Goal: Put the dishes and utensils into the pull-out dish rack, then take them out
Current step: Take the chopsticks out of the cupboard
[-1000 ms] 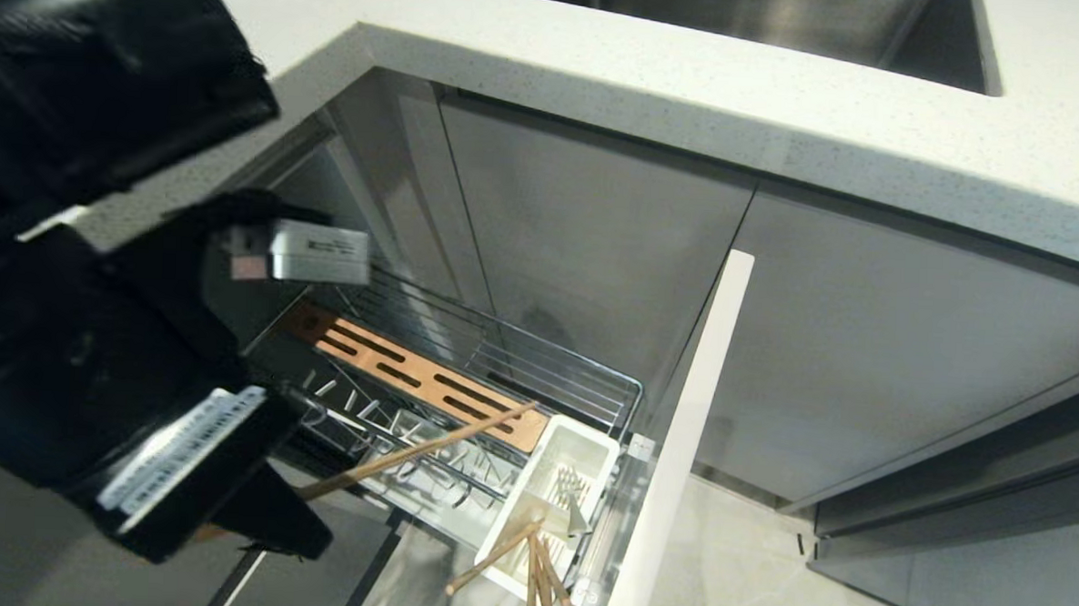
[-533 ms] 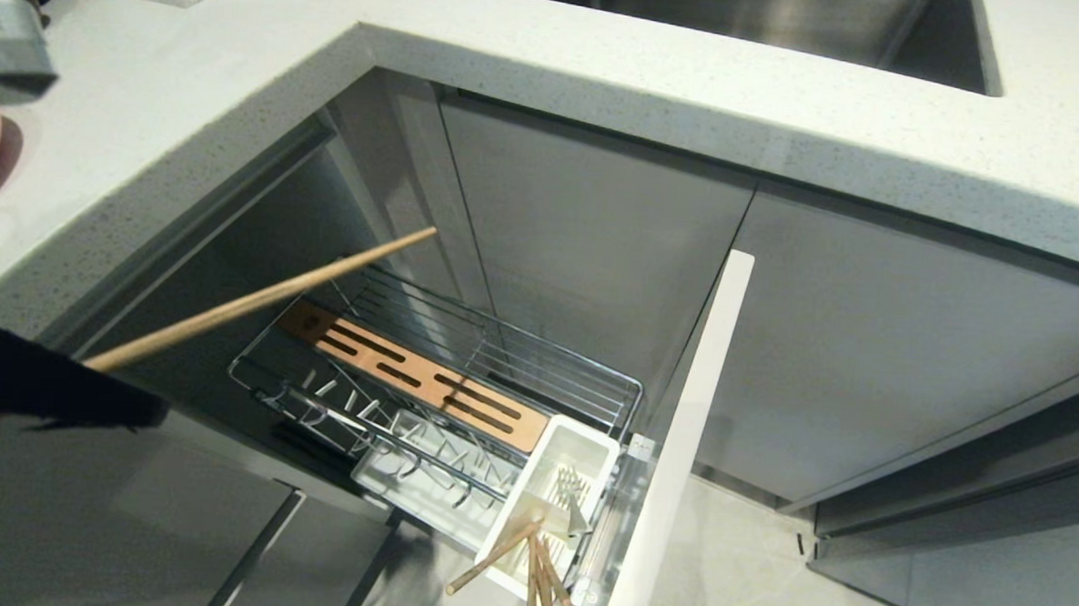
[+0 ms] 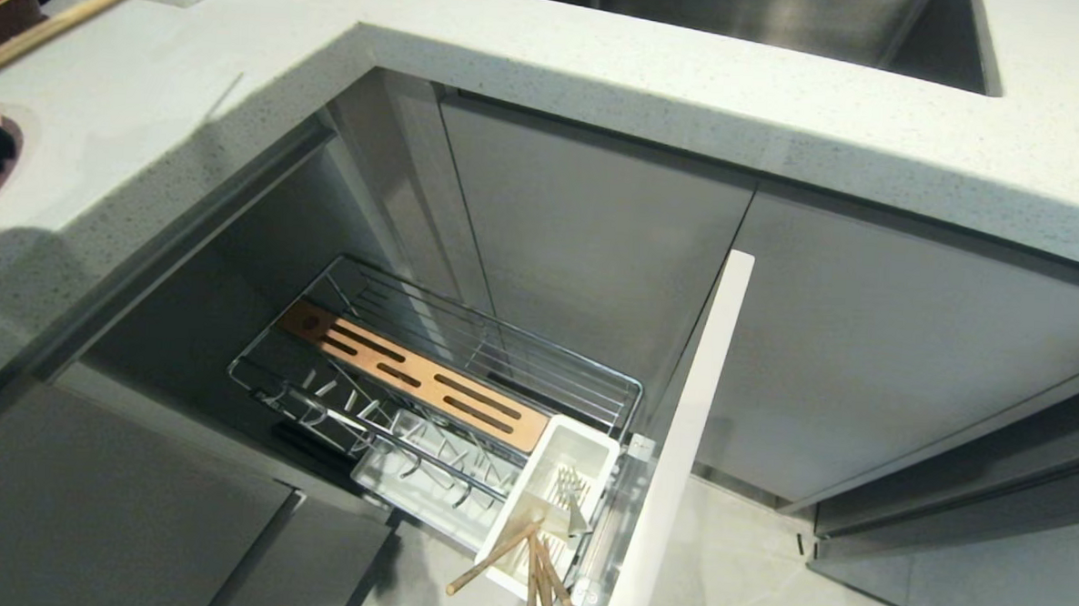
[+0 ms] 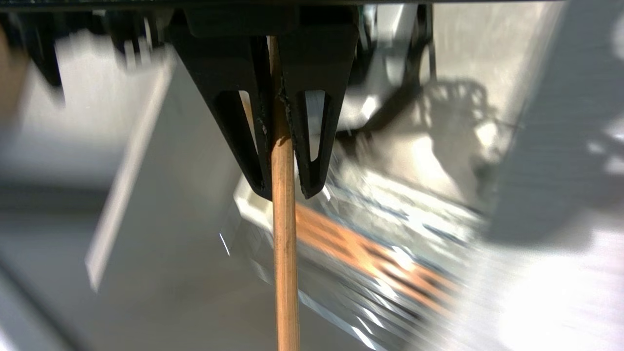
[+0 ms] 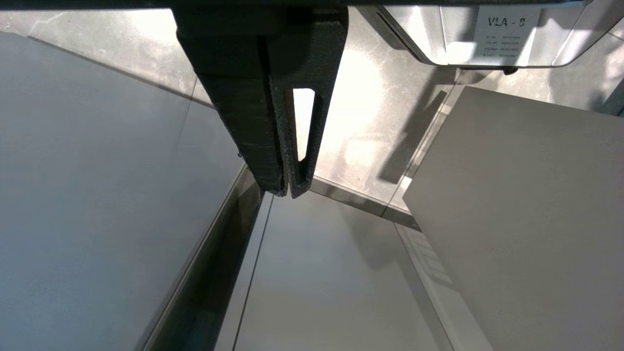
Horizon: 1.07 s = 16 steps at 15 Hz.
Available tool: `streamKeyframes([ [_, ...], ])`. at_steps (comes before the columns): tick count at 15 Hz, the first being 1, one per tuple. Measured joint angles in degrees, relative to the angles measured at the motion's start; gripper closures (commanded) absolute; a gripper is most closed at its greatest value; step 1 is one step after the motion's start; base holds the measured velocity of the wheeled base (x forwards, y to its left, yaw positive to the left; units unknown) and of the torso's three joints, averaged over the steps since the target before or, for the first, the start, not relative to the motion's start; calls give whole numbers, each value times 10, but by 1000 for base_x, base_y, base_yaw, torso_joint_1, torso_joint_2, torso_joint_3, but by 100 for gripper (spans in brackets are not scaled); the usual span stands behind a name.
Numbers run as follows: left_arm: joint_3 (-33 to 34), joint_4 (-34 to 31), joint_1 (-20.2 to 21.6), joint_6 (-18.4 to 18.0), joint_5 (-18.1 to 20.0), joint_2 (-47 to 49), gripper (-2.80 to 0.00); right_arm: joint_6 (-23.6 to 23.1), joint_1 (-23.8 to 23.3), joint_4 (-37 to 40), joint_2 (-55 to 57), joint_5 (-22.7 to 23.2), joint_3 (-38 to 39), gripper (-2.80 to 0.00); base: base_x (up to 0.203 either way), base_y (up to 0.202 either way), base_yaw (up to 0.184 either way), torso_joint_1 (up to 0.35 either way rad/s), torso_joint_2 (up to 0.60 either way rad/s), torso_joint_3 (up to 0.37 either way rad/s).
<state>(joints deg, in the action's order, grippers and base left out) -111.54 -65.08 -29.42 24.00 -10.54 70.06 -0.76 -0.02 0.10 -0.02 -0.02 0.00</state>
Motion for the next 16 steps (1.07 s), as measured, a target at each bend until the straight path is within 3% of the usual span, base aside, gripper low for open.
streamKeyframes([
  [5,1,56,260,-6,-18,-36,0,0,0,0,0,0,0,0,0,0,0,0,0,0],
  [7,7,59,379,-7,-10,-50,0,0,0,0,0,0,0,0,0,0,0,0,0,0],
  [10,43,26,516,-2,-12,-73,0,0,0,0,0,0,0,0,0,0,0,0,0,0],
  [13,92,-42,599,14,-12,-86,0,0,0,0,0,0,0,0,0,0,0,0,0,0],
  [16,132,-51,617,23,10,-88,0,0,0,0,0,0,0,0,0,0,0,0,0,0],
])
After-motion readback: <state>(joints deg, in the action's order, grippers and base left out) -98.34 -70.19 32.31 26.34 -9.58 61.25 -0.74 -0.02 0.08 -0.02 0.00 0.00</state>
